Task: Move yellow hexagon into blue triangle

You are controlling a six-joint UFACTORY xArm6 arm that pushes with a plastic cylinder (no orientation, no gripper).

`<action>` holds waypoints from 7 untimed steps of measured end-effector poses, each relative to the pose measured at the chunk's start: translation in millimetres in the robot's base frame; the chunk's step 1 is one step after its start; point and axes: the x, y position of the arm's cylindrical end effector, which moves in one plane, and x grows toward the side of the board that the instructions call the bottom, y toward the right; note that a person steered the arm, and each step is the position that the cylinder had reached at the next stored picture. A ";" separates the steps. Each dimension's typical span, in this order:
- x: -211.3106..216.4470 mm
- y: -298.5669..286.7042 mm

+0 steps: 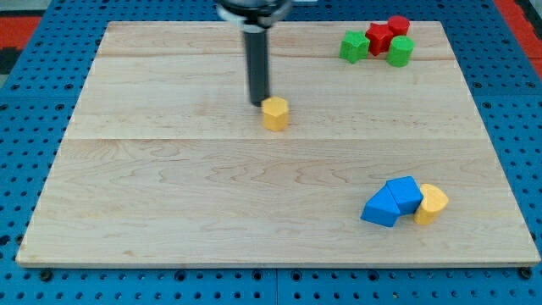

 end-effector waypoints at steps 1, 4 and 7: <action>17.7 46.3; 72.0 11.7; 109.8 71.3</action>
